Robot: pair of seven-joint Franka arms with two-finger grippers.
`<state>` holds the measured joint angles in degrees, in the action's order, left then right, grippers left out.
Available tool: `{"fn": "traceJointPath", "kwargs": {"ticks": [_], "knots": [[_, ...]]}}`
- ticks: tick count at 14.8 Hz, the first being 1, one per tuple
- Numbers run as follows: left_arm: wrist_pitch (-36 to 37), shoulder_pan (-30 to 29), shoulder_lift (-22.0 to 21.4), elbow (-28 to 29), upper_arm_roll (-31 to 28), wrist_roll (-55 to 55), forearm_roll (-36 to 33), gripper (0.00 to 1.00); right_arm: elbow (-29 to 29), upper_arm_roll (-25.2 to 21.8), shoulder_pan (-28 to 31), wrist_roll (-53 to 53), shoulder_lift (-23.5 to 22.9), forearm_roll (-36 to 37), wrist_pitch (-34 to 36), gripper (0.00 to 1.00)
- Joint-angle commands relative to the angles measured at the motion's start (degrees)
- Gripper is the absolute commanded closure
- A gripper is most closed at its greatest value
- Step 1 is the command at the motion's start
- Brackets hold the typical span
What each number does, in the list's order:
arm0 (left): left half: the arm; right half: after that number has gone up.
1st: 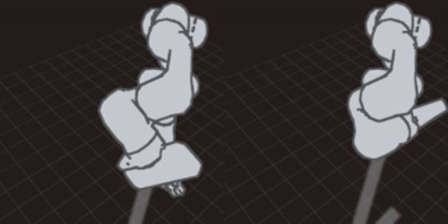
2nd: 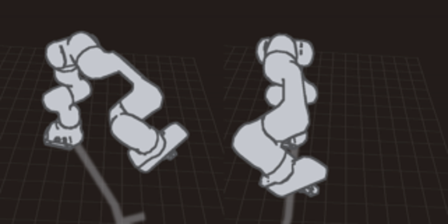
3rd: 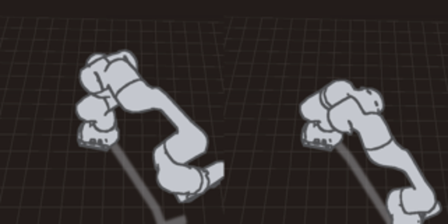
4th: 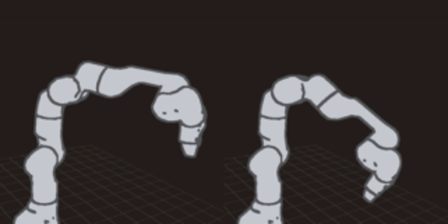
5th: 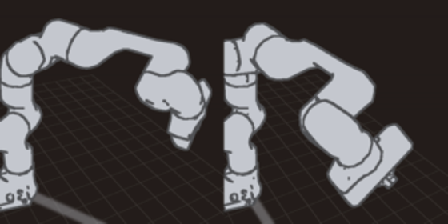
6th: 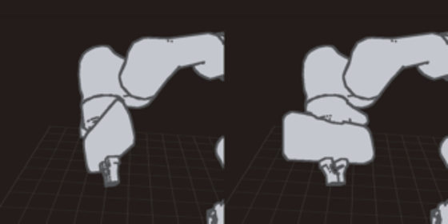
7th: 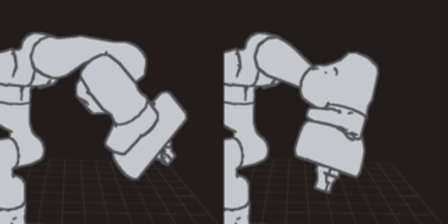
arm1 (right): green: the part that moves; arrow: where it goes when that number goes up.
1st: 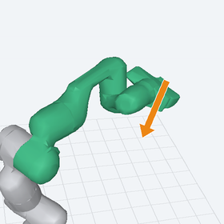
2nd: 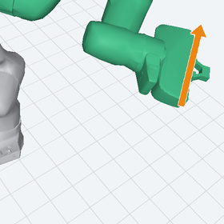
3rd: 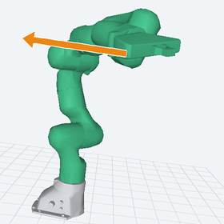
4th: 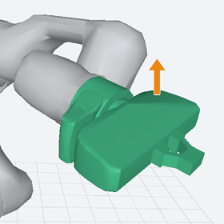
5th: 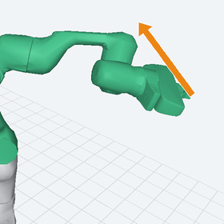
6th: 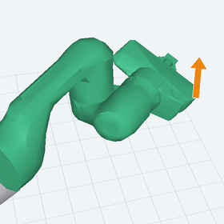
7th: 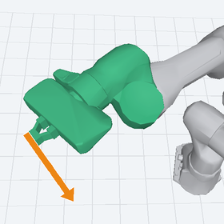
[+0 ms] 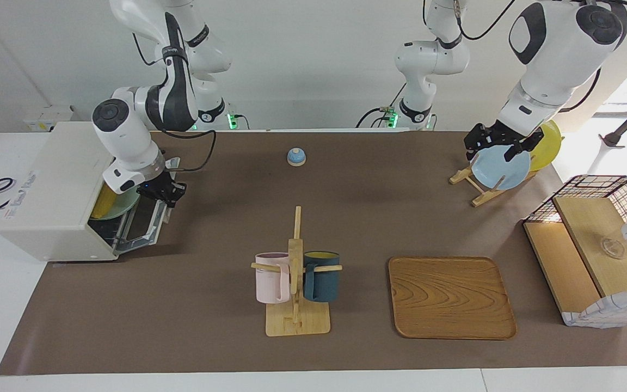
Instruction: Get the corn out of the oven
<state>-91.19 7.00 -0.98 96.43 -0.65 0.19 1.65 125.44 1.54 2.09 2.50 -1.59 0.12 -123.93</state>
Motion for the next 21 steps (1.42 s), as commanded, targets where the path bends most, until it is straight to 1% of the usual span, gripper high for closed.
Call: {"fn": "traceJointPath", "kwargs": {"ticks": [1, 5, 13, 14, 16, 17, 19, 20, 21], "knots": [[0.05, -0.5, -0.34, -0.28, 0.21, 0.51, 0.02, 0.0, 3.39, -1.1, 0.37, 0.75, -0.52, 1.2, -6.31, 1.0], [0.05, -0.5, -0.34, -0.28, 0.21, 0.51, 0.02, 0.0, 5.51, -1.1, 0.45, 0.84, -1.93, 1.2, -10.27, 1.0], [0.05, -0.5, -0.34, -0.28, 0.21, 0.51, 0.02, 0.0, 5.87, -0.93, 0.37, 1.37, -5.61, -1.7, -11.77, 1.0], [0.05, -0.5, -0.34, -0.28, 0.21, 0.51, 0.02, 0.0, 5.87, -0.67, 0.11, 1.37, -5.88, -3.18, -12.47, 1.0], [0.05, -0.5, -0.34, -0.28, 0.21, 0.51, 0.02, 0.0, 5.6, -0.66, -2.52, 2.33, -6.15, -5.21, -13.45, 1.0], [0.05, -0.5, -0.34, -0.28, 0.21, 0.51, 0.02, 0.0, 5.25, -0.66, -3.14, 3.91, -6.24, -5.48, -13.36, 1.0], [0.05, -0.5, -0.34, -0.28, 0.21, 0.51, 0.02, 0.0, 3.5, -0.66, -6.56, 7.33, -6.5, -5.57, -12.22, 1.0], [0.05, -0.5, -0.34, -0.28, 0.21, 0.51, 0.02, 0.0, 2.45, -0.66, -7.62, 9.26, -6.06, -5.57, -10.13, 1.0], [0.05, -0.5, -0.34, -0.28, 0.21, 0.51, 0.02, 0.0, 0.44, -0.66, -8.41, 10.24, -5.45, -5.48, -6.45, 1.0]]}}
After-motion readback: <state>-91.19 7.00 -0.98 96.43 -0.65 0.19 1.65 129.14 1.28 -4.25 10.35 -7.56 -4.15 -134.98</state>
